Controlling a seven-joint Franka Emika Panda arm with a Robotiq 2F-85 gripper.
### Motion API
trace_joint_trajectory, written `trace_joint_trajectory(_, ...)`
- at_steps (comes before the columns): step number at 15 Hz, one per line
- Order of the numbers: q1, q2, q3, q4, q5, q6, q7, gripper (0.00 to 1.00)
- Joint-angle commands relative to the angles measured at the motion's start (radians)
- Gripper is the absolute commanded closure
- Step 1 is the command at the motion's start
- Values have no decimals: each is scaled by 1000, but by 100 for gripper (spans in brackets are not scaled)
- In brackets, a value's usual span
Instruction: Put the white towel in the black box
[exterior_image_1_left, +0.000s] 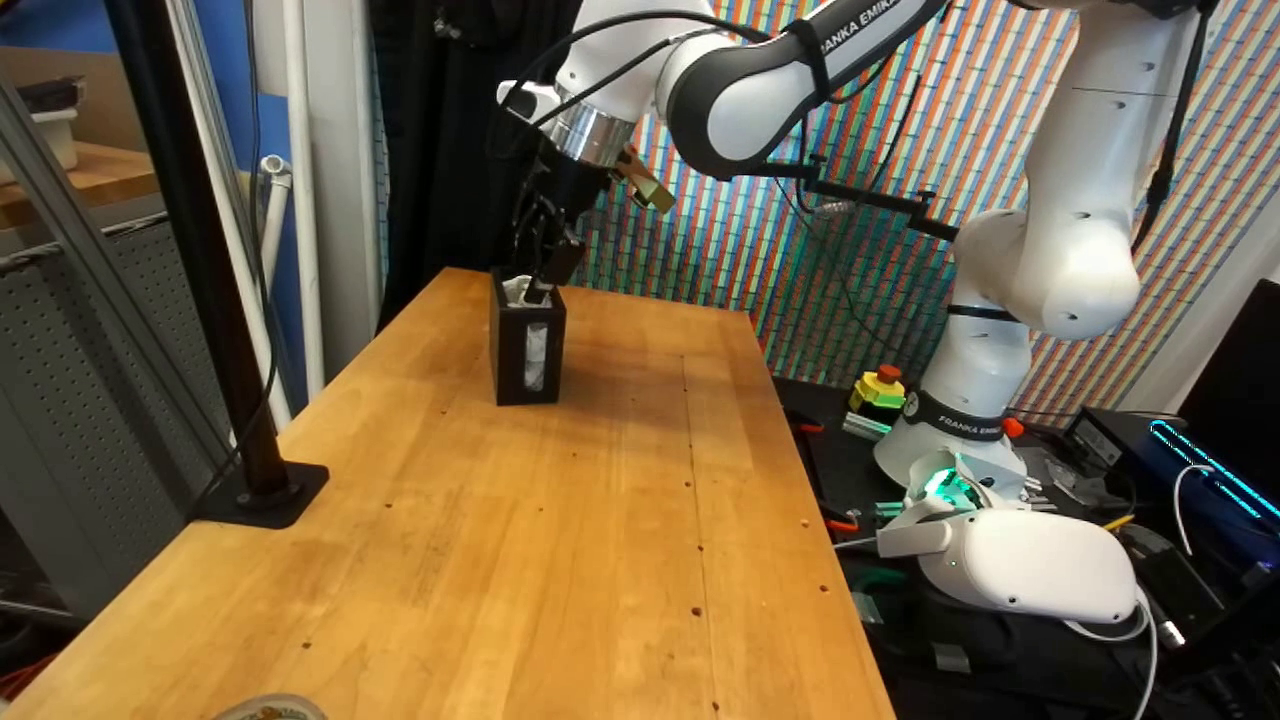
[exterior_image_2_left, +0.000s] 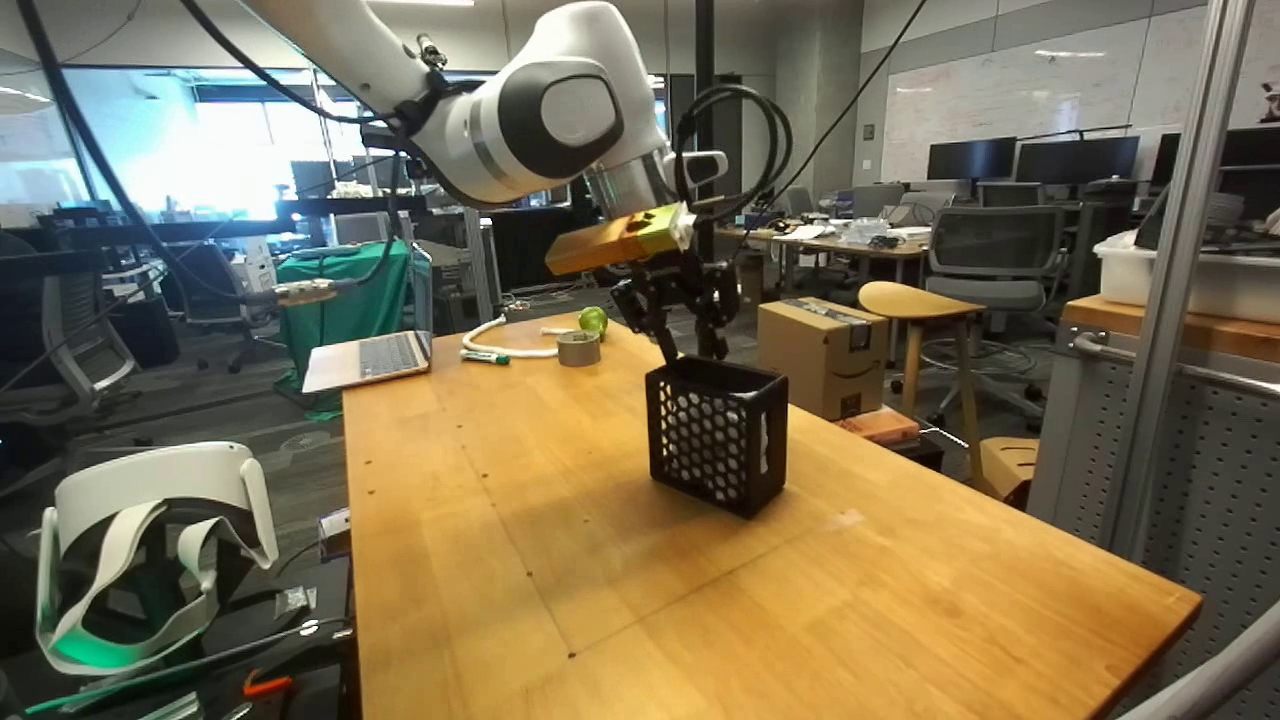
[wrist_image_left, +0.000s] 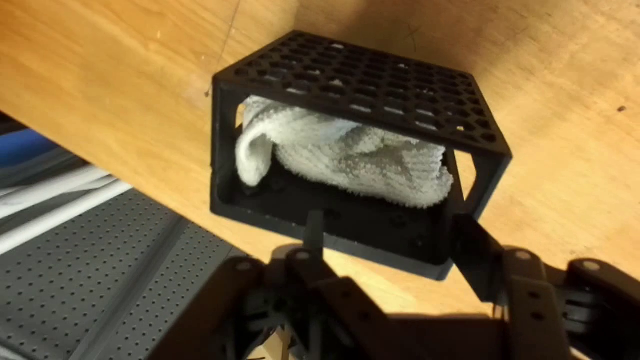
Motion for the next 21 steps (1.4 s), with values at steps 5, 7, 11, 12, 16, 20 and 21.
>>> trace_joint_trajectory(5, 12, -201, -10, -138, -149, 176, 93, 0)
trace_joint_trajectory(7, 19, -219, -11, -172, -118, 305, 70, 0)
trace_joint_trajectory(11, 15, -174, -5, -125, -122, 206, 72, 0)
trace_joint_trajectory(12, 15, -170, -6, -125, -121, 206, 72, 0)
trace_joint_trajectory(16, 15, -168, -6, -125, -121, 206, 72, 0)
trace_joint_trajectory(20, 15, -168, -6, -125, -121, 206, 72, 0)
trace_joint_trajectory(21, 15, -168, -6, -125, -121, 206, 72, 0)
